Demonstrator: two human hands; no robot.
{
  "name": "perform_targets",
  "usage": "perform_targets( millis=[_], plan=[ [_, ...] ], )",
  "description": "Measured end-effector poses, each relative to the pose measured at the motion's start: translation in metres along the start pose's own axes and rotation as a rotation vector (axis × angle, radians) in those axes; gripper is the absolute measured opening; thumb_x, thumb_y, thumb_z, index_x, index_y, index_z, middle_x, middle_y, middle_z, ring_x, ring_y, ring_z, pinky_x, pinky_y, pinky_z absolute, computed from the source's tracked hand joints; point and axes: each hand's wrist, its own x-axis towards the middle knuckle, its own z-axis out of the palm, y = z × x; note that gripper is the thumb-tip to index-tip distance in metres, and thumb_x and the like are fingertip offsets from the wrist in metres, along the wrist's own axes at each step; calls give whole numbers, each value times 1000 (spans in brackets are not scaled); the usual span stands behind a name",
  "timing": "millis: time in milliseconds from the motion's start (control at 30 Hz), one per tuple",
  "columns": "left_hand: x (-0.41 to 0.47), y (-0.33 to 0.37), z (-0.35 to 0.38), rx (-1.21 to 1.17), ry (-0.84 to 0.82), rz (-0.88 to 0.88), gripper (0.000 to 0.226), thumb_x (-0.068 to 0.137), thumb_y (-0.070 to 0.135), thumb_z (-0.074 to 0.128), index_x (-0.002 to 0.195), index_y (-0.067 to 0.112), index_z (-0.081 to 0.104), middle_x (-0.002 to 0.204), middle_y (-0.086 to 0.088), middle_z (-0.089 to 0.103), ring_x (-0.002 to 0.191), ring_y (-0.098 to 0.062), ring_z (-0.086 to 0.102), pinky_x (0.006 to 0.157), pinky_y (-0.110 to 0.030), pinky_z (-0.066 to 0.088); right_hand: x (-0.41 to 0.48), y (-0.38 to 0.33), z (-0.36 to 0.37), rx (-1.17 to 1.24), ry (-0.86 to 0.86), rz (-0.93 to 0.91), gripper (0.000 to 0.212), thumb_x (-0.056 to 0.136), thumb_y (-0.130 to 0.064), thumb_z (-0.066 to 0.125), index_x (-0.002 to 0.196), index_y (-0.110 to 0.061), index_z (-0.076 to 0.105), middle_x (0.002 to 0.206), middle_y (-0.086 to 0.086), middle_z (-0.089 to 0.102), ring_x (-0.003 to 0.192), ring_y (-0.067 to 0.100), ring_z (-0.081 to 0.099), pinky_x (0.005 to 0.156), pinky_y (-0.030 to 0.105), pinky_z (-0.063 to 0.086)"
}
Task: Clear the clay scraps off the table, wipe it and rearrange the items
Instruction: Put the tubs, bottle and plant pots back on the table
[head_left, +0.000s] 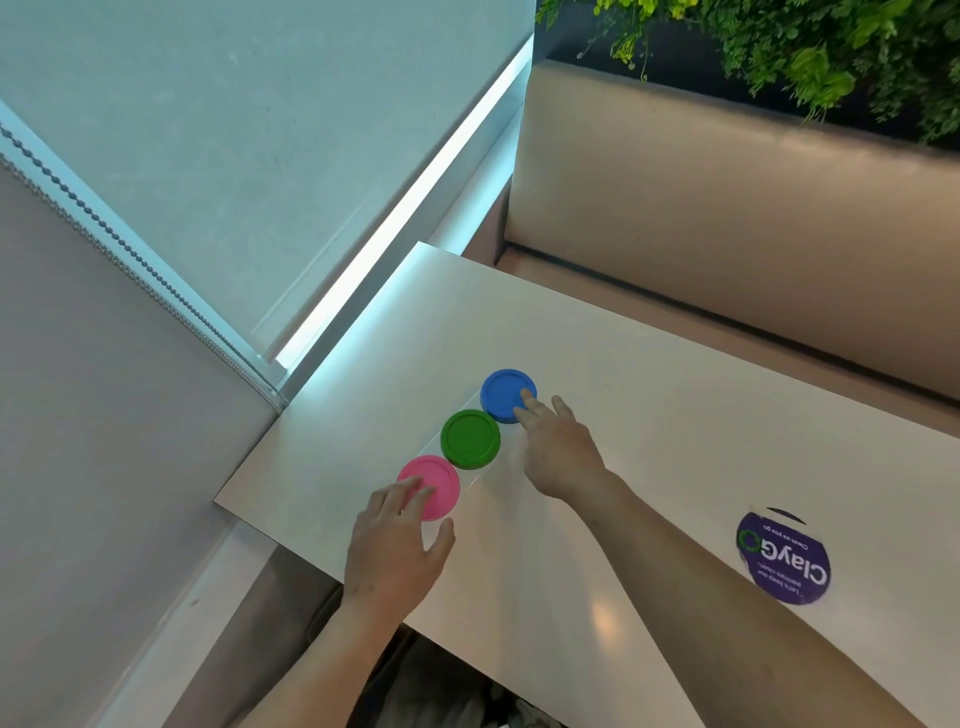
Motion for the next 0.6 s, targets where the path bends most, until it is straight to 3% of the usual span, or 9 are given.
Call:
perform_targets(
  millis=[133,300,600],
  plan=[
    [3,0,-1,93,-55,-12,55,94,49,61,141,21,61,147,1,58,135,-21,51,104,-44,49,11,-3,-3,-53,-50,11,73,96,-2,38,162,-22,16,171,-8,0,157,33,3,119,50,29],
    [11,-3,-8,127,-116,-100,65,99,52,50,157,22,42,165,2,36,152,-21,32,116,-45,37,31,-15,-11,-85,-100,-16,75,96,-3,35,163,-25,11,171,-12,-4,157,33,1,119,53,27],
    [46,-20,-26,137,-151,-195,71,102,56,39,163,24,25,170,4,21,156,-18,20,120,-39,28,86,-57,-25,-145,-122,-55,77,94,0,34,162,-24,11,170,-13,-7,156,33,4,116,55,29]
  ],
)
